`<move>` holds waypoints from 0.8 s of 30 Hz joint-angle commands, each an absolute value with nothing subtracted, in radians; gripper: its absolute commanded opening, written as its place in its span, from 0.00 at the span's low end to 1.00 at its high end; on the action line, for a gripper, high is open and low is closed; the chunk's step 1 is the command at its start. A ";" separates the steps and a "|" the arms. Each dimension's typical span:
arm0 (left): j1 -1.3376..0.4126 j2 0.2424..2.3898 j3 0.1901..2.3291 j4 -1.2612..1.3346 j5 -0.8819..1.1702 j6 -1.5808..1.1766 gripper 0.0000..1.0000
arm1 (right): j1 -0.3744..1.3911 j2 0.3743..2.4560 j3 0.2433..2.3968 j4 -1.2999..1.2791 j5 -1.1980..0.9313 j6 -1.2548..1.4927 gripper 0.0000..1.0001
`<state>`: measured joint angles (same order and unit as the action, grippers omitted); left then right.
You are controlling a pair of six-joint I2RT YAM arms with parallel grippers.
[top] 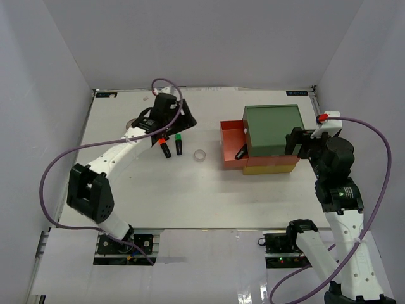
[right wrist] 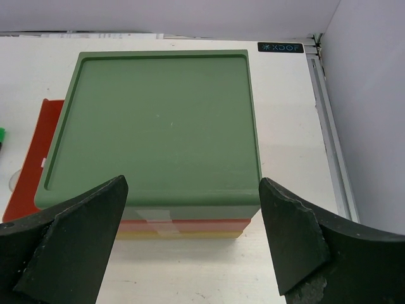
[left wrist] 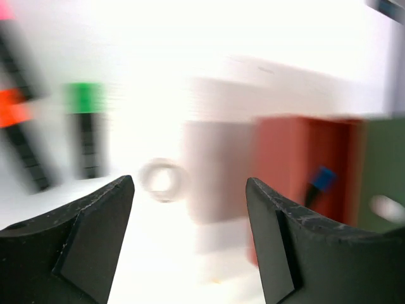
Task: Sort the stationery into containers
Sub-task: Place the pen in the drawer, then pick up the pen from the center of the board.
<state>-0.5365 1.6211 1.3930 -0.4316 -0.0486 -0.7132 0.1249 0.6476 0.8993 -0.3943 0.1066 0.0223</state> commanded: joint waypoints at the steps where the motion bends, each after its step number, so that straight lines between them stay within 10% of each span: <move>1: -0.439 1.531 1.250 -0.503 -0.176 -0.650 0.82 | 0.135 0.641 0.894 -0.353 0.120 0.014 0.90; 24: -0.334 1.924 1.351 -0.563 -0.298 -0.653 0.71 | 0.170 0.624 0.868 -0.336 0.137 0.005 0.90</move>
